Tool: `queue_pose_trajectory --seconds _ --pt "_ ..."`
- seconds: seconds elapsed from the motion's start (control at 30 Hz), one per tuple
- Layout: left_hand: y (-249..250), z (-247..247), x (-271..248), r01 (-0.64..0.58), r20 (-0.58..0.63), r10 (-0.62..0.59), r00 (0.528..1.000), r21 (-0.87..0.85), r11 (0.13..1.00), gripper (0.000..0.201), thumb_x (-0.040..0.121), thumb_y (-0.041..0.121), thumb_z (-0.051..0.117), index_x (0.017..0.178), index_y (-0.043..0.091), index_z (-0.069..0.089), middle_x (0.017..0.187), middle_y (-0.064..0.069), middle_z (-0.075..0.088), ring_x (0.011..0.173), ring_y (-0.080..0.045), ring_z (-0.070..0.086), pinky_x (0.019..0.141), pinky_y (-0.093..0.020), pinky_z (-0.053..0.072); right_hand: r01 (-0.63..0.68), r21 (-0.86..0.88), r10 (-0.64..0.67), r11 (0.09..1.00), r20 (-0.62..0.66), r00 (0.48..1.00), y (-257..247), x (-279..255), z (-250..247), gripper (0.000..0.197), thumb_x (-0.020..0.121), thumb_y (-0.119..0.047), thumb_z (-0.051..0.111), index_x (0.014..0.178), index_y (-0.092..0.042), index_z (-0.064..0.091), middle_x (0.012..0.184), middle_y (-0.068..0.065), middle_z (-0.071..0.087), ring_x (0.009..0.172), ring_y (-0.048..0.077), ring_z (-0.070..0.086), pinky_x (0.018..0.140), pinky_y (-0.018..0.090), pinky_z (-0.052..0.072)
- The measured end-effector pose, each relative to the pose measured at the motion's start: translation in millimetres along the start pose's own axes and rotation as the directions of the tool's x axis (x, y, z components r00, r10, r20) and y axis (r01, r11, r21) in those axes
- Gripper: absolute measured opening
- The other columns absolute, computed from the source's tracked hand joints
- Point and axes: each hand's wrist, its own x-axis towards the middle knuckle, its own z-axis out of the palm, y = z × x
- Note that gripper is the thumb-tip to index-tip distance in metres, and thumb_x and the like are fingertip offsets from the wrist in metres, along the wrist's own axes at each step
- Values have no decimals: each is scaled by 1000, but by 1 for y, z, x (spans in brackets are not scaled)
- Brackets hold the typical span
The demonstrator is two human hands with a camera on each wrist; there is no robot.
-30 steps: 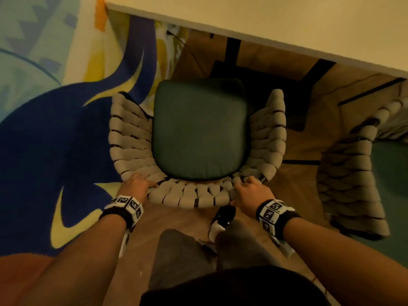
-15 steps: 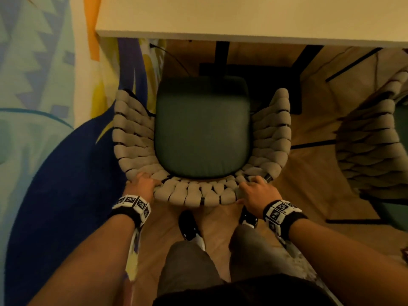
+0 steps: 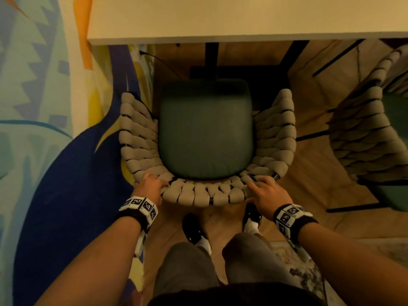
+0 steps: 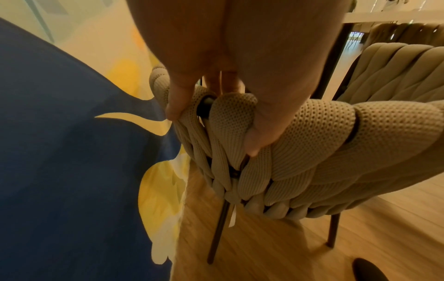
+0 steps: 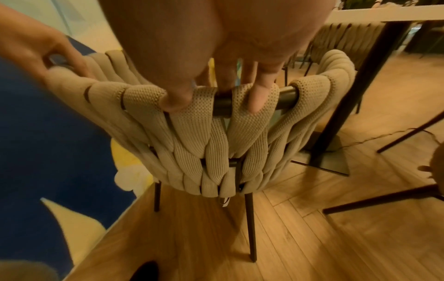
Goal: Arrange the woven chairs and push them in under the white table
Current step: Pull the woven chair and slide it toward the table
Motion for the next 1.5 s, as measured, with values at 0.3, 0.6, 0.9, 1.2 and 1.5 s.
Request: queue_pose_trajectory --seconds 0.3,0.6,0.9,1.2,1.5 --pt "28 -3 5 79 89 -87 992 91 993 48 91 20 57 134 39 48 136 -6 44 134 -32 30 107 -57 35 -47 158 47 986 2 999 20 10 -8 56 88 -49 58 135 -22 45 133 5 51 134 25 32 99 36 42" --pt "162 -64 31 -53 109 51 993 20 998 41 86 22 57 127 24 56 125 -6 59 110 -25 59 94 -39 51 -124 574 163 809 -16 986 122 -32 -10 28 91 -29 54 119 -26 57 115 2 65 106 23 59 88 34 48" --pt "430 -119 72 -390 -80 383 920 -117 913 23 89 18 54 107 19 67 103 -8 70 97 -28 63 88 -39 52 -447 651 456 613 171 873 339 -74 -17 18 93 -28 52 106 -19 61 114 10 64 101 29 60 82 35 50" --pt "600 -157 129 -588 -103 598 795 114 801 23 88 23 55 110 25 64 106 -3 65 101 -25 61 86 -38 52 -492 689 648 533 43 761 456 -66 -43 34 84 -29 64 115 -17 55 117 10 60 108 30 56 89 40 49" --pt "702 -212 220 -615 238 663 710 667 419 61 85 28 60 143 25 40 149 -8 35 143 -31 19 119 -53 9 -549 585 534 597 220 816 484 -28 -22 50 84 -24 60 130 -24 39 117 10 60 101 33 61 84 43 52"
